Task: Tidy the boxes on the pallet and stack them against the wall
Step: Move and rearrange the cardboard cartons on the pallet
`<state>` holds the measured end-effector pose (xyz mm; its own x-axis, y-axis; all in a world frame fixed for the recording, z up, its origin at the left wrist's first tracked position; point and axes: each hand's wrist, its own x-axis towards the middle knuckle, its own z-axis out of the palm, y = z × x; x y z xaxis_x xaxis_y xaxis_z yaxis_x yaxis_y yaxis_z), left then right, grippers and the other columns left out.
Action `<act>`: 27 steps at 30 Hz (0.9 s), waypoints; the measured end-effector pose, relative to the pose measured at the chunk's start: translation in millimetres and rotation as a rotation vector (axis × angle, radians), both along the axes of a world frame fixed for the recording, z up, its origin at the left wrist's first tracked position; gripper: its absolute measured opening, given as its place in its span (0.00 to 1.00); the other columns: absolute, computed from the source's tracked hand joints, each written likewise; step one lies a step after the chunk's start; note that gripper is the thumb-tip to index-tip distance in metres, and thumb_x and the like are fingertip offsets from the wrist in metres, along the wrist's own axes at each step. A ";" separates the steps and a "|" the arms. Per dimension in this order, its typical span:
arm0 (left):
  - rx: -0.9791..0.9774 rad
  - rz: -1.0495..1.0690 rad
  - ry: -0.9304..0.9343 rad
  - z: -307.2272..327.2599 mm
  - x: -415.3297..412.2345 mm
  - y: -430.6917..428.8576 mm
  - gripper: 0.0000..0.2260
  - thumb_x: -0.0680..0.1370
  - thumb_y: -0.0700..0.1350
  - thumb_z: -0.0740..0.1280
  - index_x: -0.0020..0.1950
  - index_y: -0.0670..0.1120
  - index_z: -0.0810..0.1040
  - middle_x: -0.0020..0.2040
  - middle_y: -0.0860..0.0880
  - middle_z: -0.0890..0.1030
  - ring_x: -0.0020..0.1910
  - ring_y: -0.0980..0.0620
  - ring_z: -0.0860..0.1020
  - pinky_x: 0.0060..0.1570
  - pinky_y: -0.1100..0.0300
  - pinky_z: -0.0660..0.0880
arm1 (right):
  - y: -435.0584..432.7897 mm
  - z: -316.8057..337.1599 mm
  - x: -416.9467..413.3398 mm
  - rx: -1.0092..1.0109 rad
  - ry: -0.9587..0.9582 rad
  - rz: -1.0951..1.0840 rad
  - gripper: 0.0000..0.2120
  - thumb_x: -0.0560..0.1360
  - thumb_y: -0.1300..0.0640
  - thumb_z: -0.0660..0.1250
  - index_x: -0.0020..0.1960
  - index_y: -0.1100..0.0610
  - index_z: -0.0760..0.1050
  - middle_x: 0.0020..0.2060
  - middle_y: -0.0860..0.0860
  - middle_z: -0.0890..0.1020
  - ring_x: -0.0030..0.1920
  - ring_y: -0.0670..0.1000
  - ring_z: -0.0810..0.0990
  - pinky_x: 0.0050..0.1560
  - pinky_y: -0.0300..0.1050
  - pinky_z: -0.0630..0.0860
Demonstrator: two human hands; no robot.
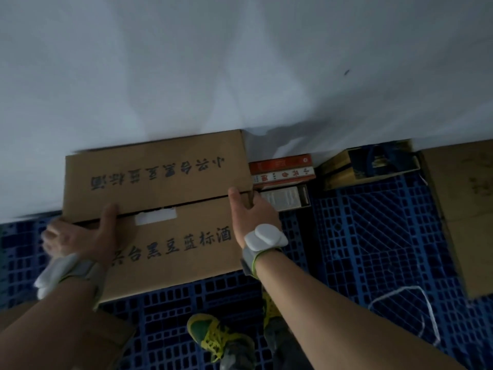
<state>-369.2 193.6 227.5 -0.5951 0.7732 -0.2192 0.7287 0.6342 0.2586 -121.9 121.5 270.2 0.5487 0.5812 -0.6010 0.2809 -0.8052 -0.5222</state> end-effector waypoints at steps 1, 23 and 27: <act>-0.013 0.018 -0.022 8.7 3.0 -0.8 0.45 0.68 0.71 0.64 0.70 0.37 0.61 0.68 0.34 0.65 0.67 0.34 0.65 0.63 0.35 0.63 | 0.1 -0.5 -0.2 0.006 -0.002 0.008 0.36 0.69 0.24 0.49 0.60 0.49 0.76 0.52 0.51 0.83 0.47 0.58 0.82 0.48 0.54 0.80; -0.009 -0.087 0.054 3.2 19.5 -23.8 0.46 0.68 0.73 0.60 0.73 0.42 0.58 0.67 0.42 0.67 0.65 0.41 0.66 0.63 0.48 0.62 | -0.1 -36.5 -6.5 -0.001 -0.220 -0.149 0.33 0.74 0.30 0.55 0.67 0.52 0.72 0.61 0.57 0.79 0.57 0.64 0.78 0.58 0.58 0.73; -0.180 -0.124 -0.070 23.7 12.8 -14.7 0.48 0.69 0.73 0.59 0.77 0.42 0.50 0.71 0.41 0.63 0.69 0.41 0.64 0.65 0.45 0.62 | 9.8 -17.6 -7.6 -0.099 -0.178 -0.140 0.34 0.75 0.32 0.53 0.72 0.53 0.66 0.67 0.57 0.74 0.61 0.65 0.75 0.61 0.59 0.70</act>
